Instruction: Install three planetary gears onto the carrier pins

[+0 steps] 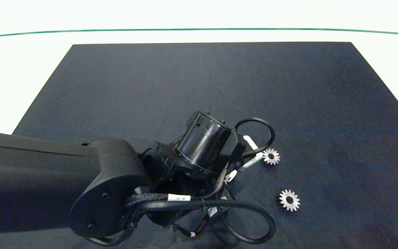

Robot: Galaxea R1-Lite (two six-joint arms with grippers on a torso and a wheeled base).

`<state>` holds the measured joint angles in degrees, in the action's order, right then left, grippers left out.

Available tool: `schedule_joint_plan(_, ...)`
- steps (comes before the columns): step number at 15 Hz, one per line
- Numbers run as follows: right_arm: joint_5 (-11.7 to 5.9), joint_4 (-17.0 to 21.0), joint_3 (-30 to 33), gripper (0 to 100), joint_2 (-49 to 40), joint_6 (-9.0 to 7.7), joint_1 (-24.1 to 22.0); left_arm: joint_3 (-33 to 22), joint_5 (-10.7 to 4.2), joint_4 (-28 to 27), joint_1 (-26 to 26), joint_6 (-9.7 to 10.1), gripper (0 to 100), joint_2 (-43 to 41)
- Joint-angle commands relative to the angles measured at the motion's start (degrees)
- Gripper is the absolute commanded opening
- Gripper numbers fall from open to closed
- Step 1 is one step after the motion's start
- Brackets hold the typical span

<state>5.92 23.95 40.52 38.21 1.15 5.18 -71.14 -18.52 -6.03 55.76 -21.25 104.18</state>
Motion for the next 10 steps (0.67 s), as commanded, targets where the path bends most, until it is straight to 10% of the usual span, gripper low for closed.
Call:
schedule_joint_plan(1,0.05,0.13,0.0,100,0.03,0.0,0.0,0.04,-0.12,-0.12,0.05,-0.11,25,0.06)
schedule_joint_plan(10,0.14,0.13,-0.44,100,0.03,0.7,0.18,-0.57,-0.12,0.5,-0.21,-0.11,25,1.64)
